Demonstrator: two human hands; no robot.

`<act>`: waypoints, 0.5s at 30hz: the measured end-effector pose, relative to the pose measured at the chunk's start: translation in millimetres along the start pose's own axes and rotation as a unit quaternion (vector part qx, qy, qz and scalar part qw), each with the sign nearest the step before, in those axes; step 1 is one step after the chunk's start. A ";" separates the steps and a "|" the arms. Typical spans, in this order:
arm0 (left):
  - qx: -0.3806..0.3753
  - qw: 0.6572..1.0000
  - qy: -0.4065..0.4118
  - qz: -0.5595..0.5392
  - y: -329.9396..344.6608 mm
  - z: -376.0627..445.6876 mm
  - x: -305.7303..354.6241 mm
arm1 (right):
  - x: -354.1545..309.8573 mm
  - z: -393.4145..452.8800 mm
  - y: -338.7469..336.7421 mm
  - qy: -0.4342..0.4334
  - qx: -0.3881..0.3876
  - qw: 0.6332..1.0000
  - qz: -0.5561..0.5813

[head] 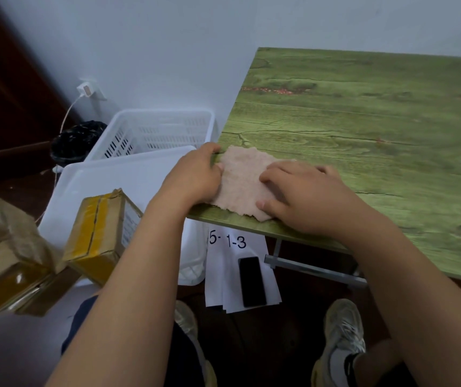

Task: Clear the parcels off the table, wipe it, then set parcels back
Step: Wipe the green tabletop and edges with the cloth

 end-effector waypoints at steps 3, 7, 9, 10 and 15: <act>0.015 1.000 -0.006 0.012 1.0 1.2 -1.7 | 9.5 3.4 5.0 0.035 -0.058 0.998 -0.004; 0.022 1.000 -0.015 -0.004 2.8 1.6 -1.9 | 10.8 6.3 10.3 0.068 -0.051 0.996 -0.004; 0.025 0.999 -0.013 -0.017 2.7 1.3 -2.3 | 8.6 5.9 11.7 0.069 -0.052 0.996 -0.016; 0.026 0.999 -0.012 -0.016 2.3 1.5 -2.9 | 7.4 5.1 11.9 0.065 -0.056 0.996 -0.022; 0.025 1.000 -0.004 -0.003 0.0 2.9 -8.0 | -6.0 -4.4 6.2 0.014 -0.051 0.998 -0.025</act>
Point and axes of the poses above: each hand's wrist, its own z-axis towards the middle knuckle, its own y-axis out of the palm, x = y × z, the point moved 6 cm from there along z, towards the middle knuckle, and after that the axes turned 9 degrees about z, right-handed, at the moved point
